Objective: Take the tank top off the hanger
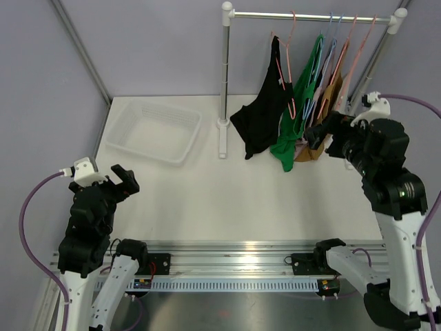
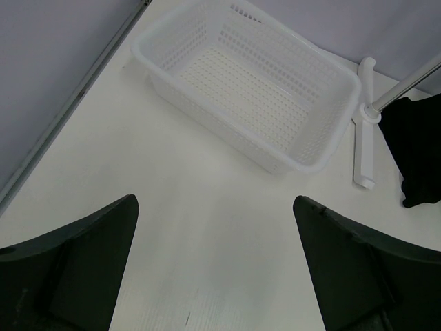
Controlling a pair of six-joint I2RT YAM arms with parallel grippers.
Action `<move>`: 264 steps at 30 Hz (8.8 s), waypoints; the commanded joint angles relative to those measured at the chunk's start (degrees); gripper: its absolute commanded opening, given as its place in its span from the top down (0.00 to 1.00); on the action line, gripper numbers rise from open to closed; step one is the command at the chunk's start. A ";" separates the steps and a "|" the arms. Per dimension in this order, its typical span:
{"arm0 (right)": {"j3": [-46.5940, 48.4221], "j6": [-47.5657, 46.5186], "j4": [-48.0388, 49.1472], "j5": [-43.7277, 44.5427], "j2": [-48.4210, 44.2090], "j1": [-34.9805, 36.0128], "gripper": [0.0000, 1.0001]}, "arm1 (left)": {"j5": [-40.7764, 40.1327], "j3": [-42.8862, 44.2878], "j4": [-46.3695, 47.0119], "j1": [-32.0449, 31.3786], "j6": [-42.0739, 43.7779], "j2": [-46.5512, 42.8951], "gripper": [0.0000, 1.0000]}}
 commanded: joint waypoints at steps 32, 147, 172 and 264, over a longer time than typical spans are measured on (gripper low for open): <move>61.12 -15.88 -2.96 -2.79 63.25 0.58 0.68 | 5.94 -0.62 4.39 -0.22 1.40 0.96 0.01; -35.46 5.02 57.72 -27.59 -17.97 23.34 1.00 | 18.29 -2.98 27.75 -32.30 -9.58 14.59 1.00; 7.93 -2.61 8.05 22.61 14.46 23.34 1.00 | 0.42 6.47 1.44 -41.53 -8.36 19.95 0.01; -2.69 -3.23 1.00 -16.14 -8.03 8.14 0.01 | 5.86 6.67 26.10 -53.83 -10.03 77.25 0.74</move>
